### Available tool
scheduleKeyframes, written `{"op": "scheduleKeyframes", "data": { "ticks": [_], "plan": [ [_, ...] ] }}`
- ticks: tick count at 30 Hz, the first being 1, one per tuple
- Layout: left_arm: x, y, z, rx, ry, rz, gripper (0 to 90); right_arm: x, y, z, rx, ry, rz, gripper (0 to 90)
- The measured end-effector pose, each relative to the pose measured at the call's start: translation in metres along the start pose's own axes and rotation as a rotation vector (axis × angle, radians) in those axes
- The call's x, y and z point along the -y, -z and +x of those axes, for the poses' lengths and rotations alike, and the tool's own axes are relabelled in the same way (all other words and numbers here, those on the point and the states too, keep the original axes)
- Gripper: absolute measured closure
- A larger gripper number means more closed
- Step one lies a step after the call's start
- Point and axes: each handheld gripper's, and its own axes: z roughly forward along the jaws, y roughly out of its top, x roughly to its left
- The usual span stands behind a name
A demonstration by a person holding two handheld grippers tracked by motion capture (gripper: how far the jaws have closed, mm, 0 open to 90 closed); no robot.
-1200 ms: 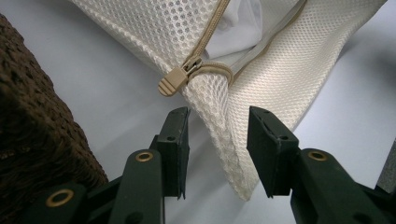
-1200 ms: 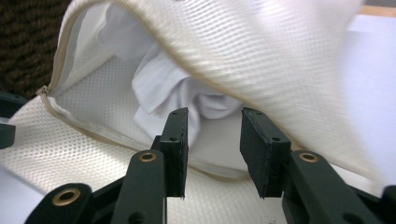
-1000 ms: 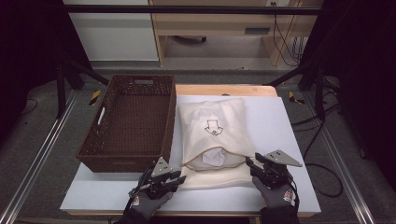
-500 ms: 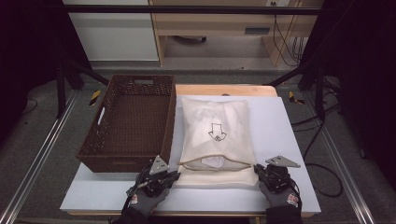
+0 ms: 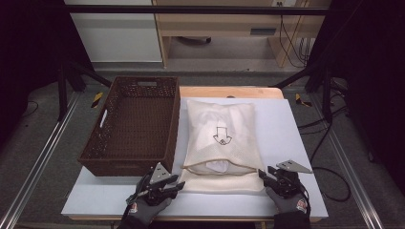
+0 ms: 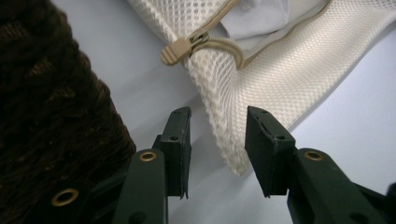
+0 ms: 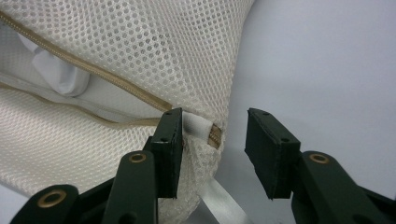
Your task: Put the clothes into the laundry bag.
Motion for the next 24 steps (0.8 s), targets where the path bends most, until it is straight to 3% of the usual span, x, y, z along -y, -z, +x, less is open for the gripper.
{"op": "scheduleKeyframes", "data": {
  "ticks": [5,9,12,16,18,20,24],
  "plan": [
    [0.002,-0.009,0.001,0.030,0.001,0.020,68.3,0.003,-0.010,0.000,-0.023,-0.006,0.087,66.6],
    [0.003,-0.013,0.000,0.045,0.004,0.041,80.7,0.004,-0.012,0.002,-0.016,0.006,0.094,76.9],
    [0.002,-0.010,-0.004,0.044,-0.010,0.029,83.4,0.002,-0.012,0.001,0.005,0.023,0.083,77.9],
    [0.003,-0.011,-0.010,0.010,-0.056,0.028,83.3,0.002,-0.013,0.000,0.027,0.027,0.079,74.4],
    [0.004,-0.012,-0.010,0.003,-0.057,0.020,81.0,0.001,-0.010,0.001,0.022,0.034,0.060,71.3],
    [0.005,-0.012,-0.008,0.000,-0.050,0.011,75.0,-0.003,-0.004,0.002,0.017,0.026,0.017,65.1],
    [0.006,-0.012,-0.008,-0.009,-0.046,-0.002,67.2,-0.012,0.006,0.009,-0.007,0.061,-0.075,54.3]
  ]
}}
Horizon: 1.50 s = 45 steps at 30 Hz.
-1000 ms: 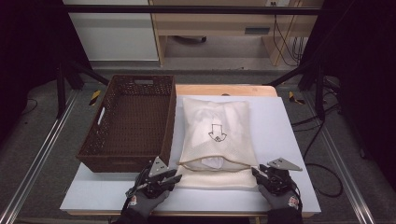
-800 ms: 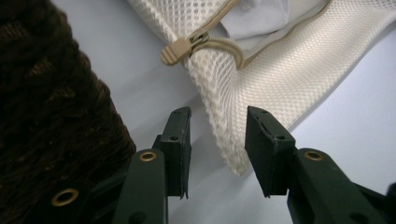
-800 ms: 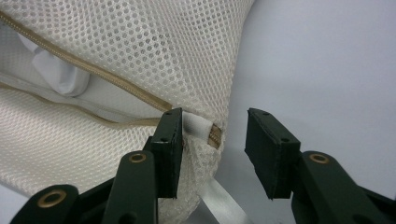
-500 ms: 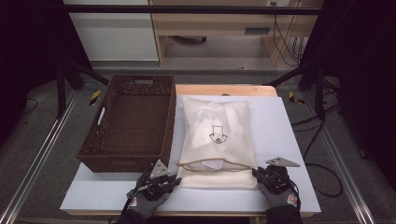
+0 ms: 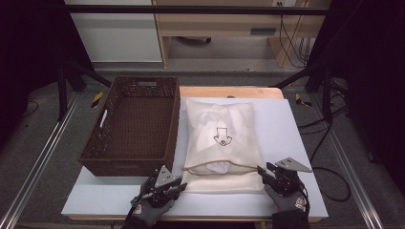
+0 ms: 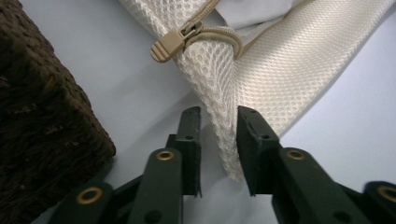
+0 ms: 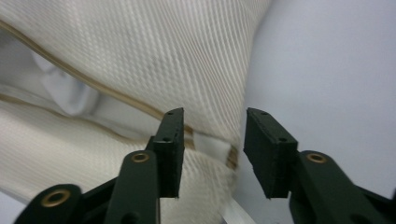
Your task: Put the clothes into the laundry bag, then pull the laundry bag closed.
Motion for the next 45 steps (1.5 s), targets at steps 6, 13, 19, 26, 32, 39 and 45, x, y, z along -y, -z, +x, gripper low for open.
{"op": "scheduleKeyframes", "data": {
  "ticks": [6,13,19,26,32,39,45],
  "plan": [
    [0.001,-0.001,0.001,-0.011,0.015,0.007,55.8,-0.014,0.007,0.016,-0.040,0.037,-0.066,47.4],
    [0.000,-0.003,-0.001,-0.012,0.014,0.021,45.0,-0.024,0.010,0.029,-0.068,0.035,-0.088,43.5],
    [0.000,-0.002,0.000,0.002,0.029,0.023,51.6,-0.033,0.009,0.041,-0.108,0.038,-0.099,42.2],
    [-0.001,-0.002,-0.002,0.005,0.012,0.043,69.6,-0.044,0.005,0.064,-0.163,0.077,-0.105,43.2],
    [-0.001,-0.002,-0.001,0.023,0.029,0.045,83.0,-0.054,0.001,0.092,-0.223,0.118,-0.112,46.7],
    [-0.001,-0.003,-0.002,0.018,0.024,0.042,84.8,-0.065,-0.020,0.134,-0.305,0.171,-0.075,53.9],
    [0.000,-0.003,0.000,0.028,0.023,0.033,84.7,-0.063,-0.048,0.166,-0.326,0.204,0.006,59.5]
  ]
}}
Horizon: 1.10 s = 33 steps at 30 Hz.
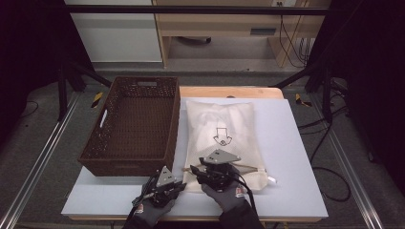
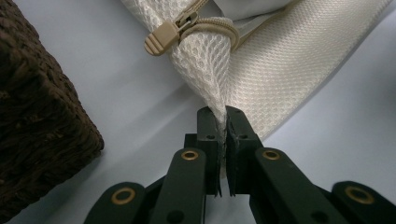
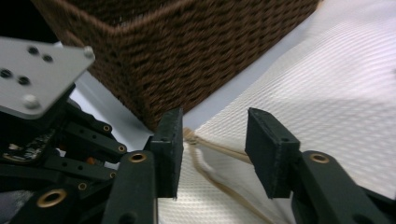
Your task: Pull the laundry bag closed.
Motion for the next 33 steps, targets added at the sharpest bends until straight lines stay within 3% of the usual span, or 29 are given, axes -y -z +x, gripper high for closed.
{"op": "scheduleKeyframes", "data": {
  "ticks": [8,13,23,28,31,33],
  "plan": [
    [0.000,0.000,-0.001,-0.003,-0.011,0.003,84.5,0.004,-0.036,0.012,0.004,0.019,0.069,62.0],
    [0.000,0.000,-0.001,-0.005,-0.014,0.003,84.4,0.006,-0.049,0.017,0.020,0.030,0.088,63.2],
    [0.001,0.000,-0.001,-0.004,-0.012,-0.003,84.3,0.013,-0.073,0.021,0.093,0.048,0.135,62.2],
    [0.000,0.000,-0.001,-0.004,-0.012,-0.003,84.3,0.014,-0.076,0.020,0.111,0.044,0.139,72.4],
    [0.001,0.000,-0.001,-0.004,-0.013,-0.004,84.2,0.012,-0.072,0.018,0.117,0.025,0.125,80.8],
    [0.001,0.000,-0.001,-0.003,-0.012,-0.004,84.2,0.011,-0.069,0.016,0.109,-0.003,0.117,81.0]
  ]
}}
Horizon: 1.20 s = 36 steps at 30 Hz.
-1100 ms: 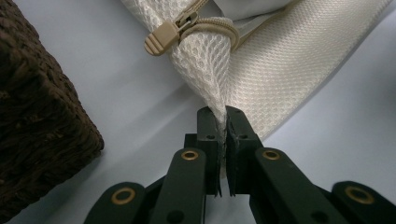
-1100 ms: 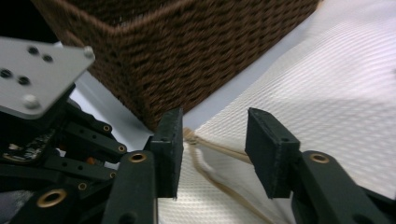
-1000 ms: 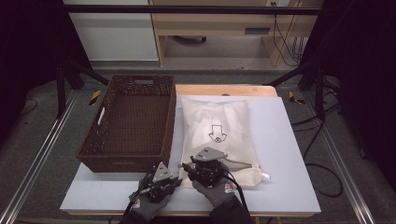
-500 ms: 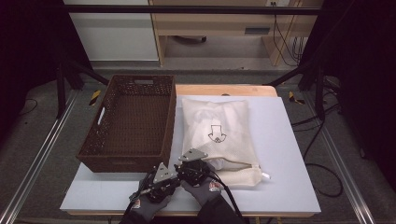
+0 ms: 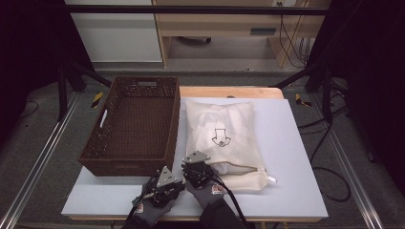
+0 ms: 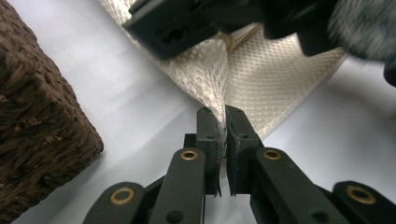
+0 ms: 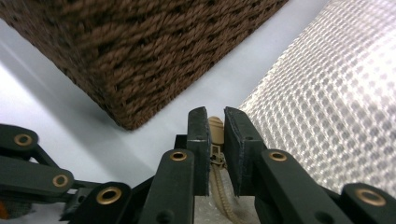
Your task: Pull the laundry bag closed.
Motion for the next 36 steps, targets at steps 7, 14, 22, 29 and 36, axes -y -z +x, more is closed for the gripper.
{"op": "scheduleKeyframes", "data": {
  "ticks": [7,14,22,29,36],
  "plan": [
    [0.000,0.000,0.000,0.000,-0.001,-0.002,84.2,-0.003,0.008,-0.005,-0.038,-0.035,-0.016,81.2],
    [0.000,0.000,0.000,0.001,-0.001,-0.001,84.2,-0.005,0.016,-0.008,-0.042,-0.047,-0.016,86.4],
    [0.000,0.000,0.000,0.001,0.001,-0.003,84.1,0.000,0.033,-0.008,-0.073,-0.059,-0.023,86.6],
    [0.000,0.000,0.001,0.002,0.003,-0.004,84.1,0.012,0.034,-0.012,-0.090,-0.083,-0.001,88.6],
    [0.000,0.000,0.000,0.002,-0.001,-0.003,84.1,0.002,0.021,0.001,-0.062,-0.014,-0.074,62.6]
  ]
}}
